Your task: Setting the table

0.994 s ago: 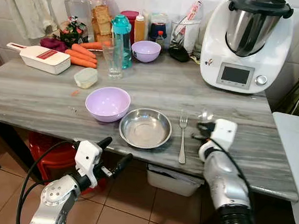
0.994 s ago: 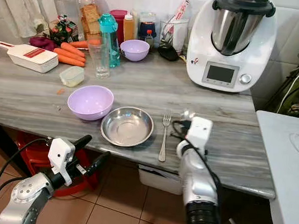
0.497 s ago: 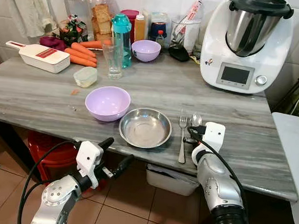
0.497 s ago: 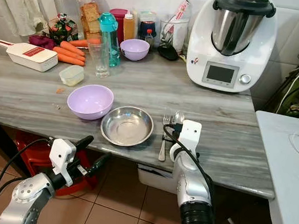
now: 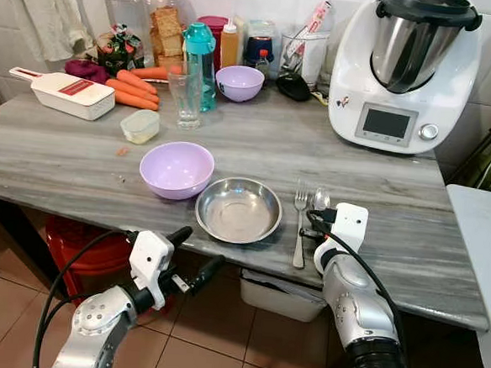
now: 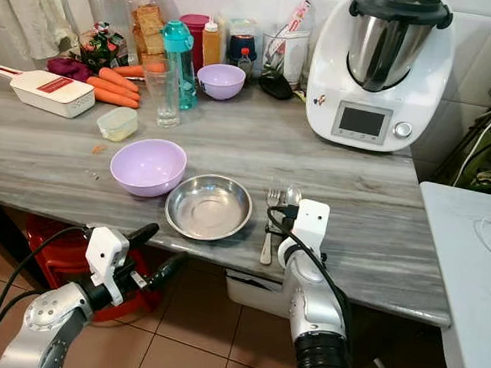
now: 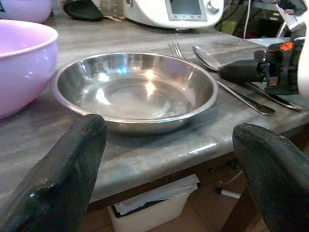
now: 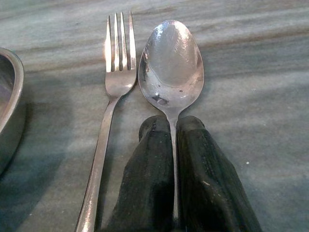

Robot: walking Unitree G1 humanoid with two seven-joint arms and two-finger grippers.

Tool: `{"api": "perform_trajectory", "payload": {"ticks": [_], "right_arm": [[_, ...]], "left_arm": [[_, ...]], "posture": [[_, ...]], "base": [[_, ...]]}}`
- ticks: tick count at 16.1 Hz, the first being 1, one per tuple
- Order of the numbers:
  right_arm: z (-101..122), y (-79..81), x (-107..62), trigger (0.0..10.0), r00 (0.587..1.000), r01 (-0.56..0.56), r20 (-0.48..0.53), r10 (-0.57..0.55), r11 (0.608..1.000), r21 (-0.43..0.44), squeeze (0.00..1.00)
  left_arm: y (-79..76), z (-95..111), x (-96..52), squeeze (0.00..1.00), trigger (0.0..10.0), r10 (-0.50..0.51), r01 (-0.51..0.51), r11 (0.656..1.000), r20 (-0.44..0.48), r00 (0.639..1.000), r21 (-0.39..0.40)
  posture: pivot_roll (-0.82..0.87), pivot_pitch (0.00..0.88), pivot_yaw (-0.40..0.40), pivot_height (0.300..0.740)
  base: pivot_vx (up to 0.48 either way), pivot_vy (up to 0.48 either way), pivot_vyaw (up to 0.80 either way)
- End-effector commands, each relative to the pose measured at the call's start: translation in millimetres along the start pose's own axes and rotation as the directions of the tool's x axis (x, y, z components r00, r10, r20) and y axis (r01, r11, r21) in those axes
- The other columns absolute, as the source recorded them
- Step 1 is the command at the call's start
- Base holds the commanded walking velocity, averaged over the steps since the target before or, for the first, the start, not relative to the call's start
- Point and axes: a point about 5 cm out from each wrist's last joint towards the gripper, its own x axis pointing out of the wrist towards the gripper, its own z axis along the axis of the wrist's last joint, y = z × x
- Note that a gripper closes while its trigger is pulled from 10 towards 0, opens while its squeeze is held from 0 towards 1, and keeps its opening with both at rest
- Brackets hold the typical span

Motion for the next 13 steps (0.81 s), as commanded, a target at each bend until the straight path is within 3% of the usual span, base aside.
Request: {"api": "perform_trajectory", "payload": {"ticks": [1, 5, 6, 13], "right_arm": [[-1.6, -0.1, 1.6, 10.0, 1.000, 0.013, -0.010, -0.013, 1.000, -0.001, 0.00], [-0.7, 0.4, 2.5, 10.0, 1.000, 0.014, 0.001, -0.014, 1.000, 0.002, 0.00], [-0.4, 0.5, 2.8, 10.0, 1.000, 0.012, 0.003, -0.012, 1.000, 0.006, 1.00], [0.8, 1.8, 3.7, 10.0, 0.999, 0.018, 0.027, -0.019, 0.999, 0.028, 1.00]], "left_arm": [[-2.4, 4.9, 3.3, 0.00, 10.0, -0.016, 0.016, 1.000, 0.012, 1.000, 0.009], [-3.2, 5.2, 4.2, 0.00, 10.0, -0.021, 0.021, 1.000, 0.012, 1.000, 0.008], [-3.4, 5.1, 4.7, 0.00, 10.0, -0.022, 0.022, 1.000, 0.011, 1.000, 0.009], [-7.1, 6.7, 7.8, 0.00, 10.0, -0.030, 0.030, 0.999, 0.015, 0.999, 0.012]], "posture": [[-0.06, 0.000, 0.009, 0.740], [-0.06, 0.000, 0.008, 0.740], [-0.06, 0.000, 0.006, 0.740], [-0.07, 0.000, 0.012, 0.740]], "base": [[0.000, 0.000, 0.00], [0.000, 0.000, 0.00], [0.000, 0.000, 0.00], [0.000, 0.000, 0.00]]}}
